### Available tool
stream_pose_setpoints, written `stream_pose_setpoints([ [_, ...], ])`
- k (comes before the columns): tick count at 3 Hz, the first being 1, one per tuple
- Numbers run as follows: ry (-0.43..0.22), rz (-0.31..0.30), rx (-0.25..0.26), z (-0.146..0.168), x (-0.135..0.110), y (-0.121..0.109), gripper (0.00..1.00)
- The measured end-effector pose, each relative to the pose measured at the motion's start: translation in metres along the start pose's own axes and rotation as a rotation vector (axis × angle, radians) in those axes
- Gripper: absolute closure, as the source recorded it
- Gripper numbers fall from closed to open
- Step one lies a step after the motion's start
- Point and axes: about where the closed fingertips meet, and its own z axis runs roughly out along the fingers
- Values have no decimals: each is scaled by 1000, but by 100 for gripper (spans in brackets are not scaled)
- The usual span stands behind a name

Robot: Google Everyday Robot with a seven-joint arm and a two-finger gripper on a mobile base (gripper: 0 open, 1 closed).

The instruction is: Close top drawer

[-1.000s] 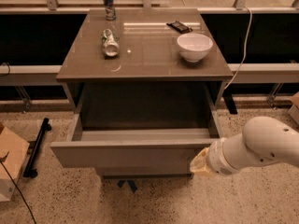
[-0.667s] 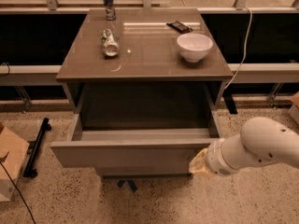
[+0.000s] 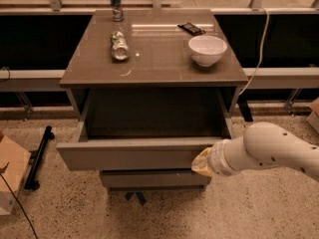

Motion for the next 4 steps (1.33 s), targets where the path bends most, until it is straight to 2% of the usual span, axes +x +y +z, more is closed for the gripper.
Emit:
stream_pose_setpoints([
  [1, -19, -18, 32, 17, -10, -31, 100],
  [2, -19, -18, 37, 20, -10, -32, 100],
  [4, -17, -21, 69, 42, -9, -55, 100],
])
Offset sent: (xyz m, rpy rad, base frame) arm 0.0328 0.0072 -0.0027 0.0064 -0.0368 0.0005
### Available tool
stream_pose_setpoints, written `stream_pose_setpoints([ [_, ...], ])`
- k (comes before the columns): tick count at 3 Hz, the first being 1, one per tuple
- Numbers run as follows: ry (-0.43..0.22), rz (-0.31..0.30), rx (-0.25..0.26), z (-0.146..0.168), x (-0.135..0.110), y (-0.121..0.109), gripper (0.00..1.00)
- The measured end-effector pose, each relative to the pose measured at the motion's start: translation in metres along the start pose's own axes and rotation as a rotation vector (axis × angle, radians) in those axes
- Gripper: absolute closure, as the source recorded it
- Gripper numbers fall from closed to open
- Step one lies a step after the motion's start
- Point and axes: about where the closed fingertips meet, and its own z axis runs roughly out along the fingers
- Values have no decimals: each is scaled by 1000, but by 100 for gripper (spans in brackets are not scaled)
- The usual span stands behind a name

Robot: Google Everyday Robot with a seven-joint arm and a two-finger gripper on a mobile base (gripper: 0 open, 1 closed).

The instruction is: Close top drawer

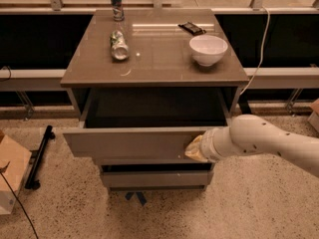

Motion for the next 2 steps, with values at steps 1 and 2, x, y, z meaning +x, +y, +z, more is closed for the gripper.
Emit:
stream_pose_setpoints([
  [1, 0, 0, 0, 0, 0, 0, 100],
  [2, -7, -3, 35, 8, -4, -22, 100],
])
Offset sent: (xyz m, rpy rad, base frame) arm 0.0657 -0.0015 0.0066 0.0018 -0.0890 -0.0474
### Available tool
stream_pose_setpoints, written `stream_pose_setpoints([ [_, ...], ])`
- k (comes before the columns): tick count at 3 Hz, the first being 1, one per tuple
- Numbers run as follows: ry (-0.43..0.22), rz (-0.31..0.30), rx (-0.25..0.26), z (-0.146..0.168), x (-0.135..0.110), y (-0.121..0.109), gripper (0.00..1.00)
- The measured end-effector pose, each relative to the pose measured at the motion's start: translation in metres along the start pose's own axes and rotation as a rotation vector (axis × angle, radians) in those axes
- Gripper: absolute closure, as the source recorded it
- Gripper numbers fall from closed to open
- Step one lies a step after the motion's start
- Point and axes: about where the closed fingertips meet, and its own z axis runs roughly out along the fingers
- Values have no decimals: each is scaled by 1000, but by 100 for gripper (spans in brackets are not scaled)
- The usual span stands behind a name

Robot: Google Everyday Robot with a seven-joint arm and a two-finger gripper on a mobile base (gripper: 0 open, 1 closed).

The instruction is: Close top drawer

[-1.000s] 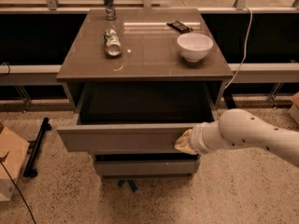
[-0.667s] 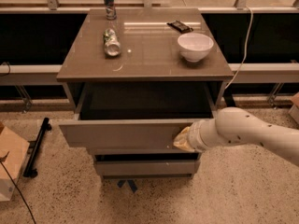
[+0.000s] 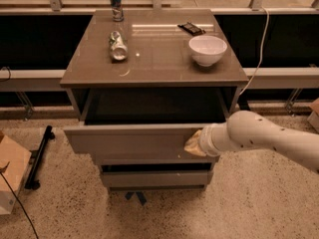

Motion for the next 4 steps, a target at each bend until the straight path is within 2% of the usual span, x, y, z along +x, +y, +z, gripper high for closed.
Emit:
stream_pose_setpoints([
  [1, 0, 0, 0, 0, 0, 0, 100],
  [2, -19, 8, 22, 5, -6, -20, 100],
  [3, -20, 9, 25, 6, -6, -22, 81],
  [4, -35, 23, 41, 8, -13, -43, 51],
])
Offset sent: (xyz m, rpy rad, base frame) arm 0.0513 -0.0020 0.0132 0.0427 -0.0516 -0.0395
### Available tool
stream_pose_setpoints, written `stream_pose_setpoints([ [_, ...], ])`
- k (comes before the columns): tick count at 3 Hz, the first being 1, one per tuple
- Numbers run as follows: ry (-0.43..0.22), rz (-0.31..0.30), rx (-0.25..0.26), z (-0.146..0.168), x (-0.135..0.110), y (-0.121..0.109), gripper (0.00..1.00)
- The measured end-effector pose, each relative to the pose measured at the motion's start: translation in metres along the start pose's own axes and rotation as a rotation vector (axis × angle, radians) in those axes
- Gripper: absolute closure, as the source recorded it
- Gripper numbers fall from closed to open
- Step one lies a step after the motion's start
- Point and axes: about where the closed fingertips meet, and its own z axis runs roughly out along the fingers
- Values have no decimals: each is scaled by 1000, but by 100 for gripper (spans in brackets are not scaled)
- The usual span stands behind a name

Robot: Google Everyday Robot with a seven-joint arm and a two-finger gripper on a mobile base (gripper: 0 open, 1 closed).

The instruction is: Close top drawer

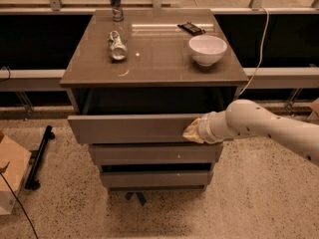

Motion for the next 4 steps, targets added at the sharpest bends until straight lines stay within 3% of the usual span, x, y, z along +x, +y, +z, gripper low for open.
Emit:
stream_pose_setpoints([
  [2, 0, -2, -9, 3, 0, 4, 3],
  [4, 0, -2, -10, 4, -1, 5, 0],
])
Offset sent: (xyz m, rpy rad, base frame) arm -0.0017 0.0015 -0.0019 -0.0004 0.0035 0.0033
